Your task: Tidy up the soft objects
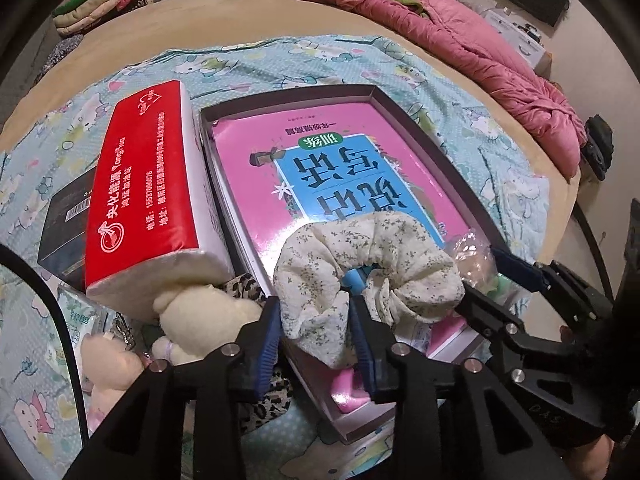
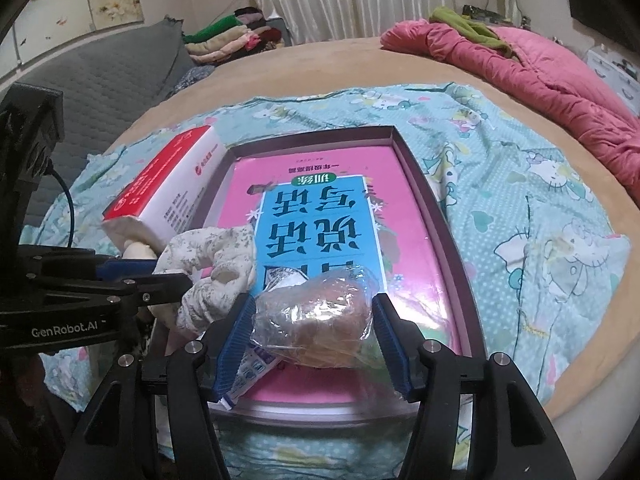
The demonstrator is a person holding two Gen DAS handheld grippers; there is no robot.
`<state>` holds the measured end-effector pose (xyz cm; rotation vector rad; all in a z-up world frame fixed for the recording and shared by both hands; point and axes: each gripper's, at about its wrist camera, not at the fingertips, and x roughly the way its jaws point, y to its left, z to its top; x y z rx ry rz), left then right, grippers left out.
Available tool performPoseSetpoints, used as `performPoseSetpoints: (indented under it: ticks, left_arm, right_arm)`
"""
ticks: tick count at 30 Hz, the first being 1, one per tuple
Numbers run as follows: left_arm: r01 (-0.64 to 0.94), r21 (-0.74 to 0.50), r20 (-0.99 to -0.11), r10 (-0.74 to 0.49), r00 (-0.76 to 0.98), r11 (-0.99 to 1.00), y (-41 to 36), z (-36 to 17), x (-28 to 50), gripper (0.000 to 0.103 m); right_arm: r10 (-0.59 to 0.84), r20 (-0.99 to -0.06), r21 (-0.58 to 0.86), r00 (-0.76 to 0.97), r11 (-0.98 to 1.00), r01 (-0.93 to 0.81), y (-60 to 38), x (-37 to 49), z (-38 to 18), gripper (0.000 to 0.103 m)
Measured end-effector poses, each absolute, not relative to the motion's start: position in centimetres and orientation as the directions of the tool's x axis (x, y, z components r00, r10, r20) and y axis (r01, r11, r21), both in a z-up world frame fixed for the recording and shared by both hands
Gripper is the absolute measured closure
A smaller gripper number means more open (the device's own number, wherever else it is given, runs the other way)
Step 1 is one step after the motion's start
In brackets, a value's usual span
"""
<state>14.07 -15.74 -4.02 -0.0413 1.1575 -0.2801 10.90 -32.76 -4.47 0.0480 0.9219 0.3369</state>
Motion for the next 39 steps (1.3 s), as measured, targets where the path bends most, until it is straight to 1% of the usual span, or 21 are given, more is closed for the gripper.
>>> performPoseSetpoints:
  ticks: [4, 5, 9, 12, 14, 16, 19, 23, 27, 33, 39]
  left_arm:
    - [0.198, -0.190, -0.883, -0.256, 0.393, 0.962, -15.5, -3.2, 13.9, 0.049]
    - [0.199, -0.193, -0.880, -0.259, 0.398, 0.961, -15.4, -3.0, 13.9, 0.047]
    - [0.189, -0.202, -0.869, -0.264, 0.418, 0.961, -14.9, -2.1, 13.7, 0.047]
    - [0.188, -0.206, -0.859, -0.270, 0.435, 0.960, -14.4, -1.3, 13.4, 0.045]
    - [0.192, -0.208, -0.851, -0.274, 0.447, 0.959, -14.1, -0.8, 13.0, 0.038]
    - [0.196, -0.208, -0.844, -0.277, 0.459, 0.958, -13.7, -0.4, 12.6, 0.035]
    - [0.198, -0.195, -0.837, -0.269, 0.477, 0.960, -13.4, 0.2, 12.0, 0.033]
    - [0.189, -0.186, -0.829, -0.257, 0.496, 0.964, -12.8, 0.7, 11.4, 0.029]
    - [0.177, -0.187, -0.821, -0.253, 0.511, 0.966, -11.7, 1.2, 10.9, 0.027]
    - [0.138, -0.177, -0.814, -0.224, 0.537, 0.975, -9.2, 1.9, 10.2, 0.025]
    - [0.076, -0.160, -0.804, -0.175, 0.569, 0.984, -5.6, 2.9, 9.6, 0.025]
  right_arm:
    - [0.306, -0.782, 0.190, 0.543, 0.947, -0.261, -32.8, 10.9, -4.5, 0.040]
    - [0.305, -0.785, 0.188, 0.539, 0.947, -0.261, -32.7, 10.9, -4.6, 0.038]
    - [0.288, -0.793, 0.170, 0.537, 0.951, -0.260, -32.4, 10.7, -4.6, 0.033]
    - [0.281, -0.791, 0.159, 0.544, 0.952, -0.260, -32.3, 10.6, -4.5, 0.032]
    - [0.274, -0.792, 0.155, 0.545, 0.955, -0.255, -32.3, 10.5, -4.4, 0.031]
    - [0.271, -0.791, 0.152, 0.549, 0.956, -0.252, -32.3, 10.4, -4.4, 0.031]
    - [0.254, -0.789, 0.143, 0.560, 0.961, -0.235, -32.5, 10.2, -4.1, 0.026]
    - [0.248, -0.777, 0.154, 0.578, 0.966, -0.208, -33.0, 10.0, -3.8, 0.026]
    - [0.240, -0.753, 0.146, 0.613, 0.969, -0.200, -33.1, 9.6, -2.9, 0.025]
    - [0.248, -0.680, 0.129, 0.690, 0.967, -0.221, -32.4, 8.4, -0.4, 0.024]
    - [0.298, -0.616, 0.133, 0.729, 0.952, -0.276, -30.6, 7.4, 2.3, 0.022]
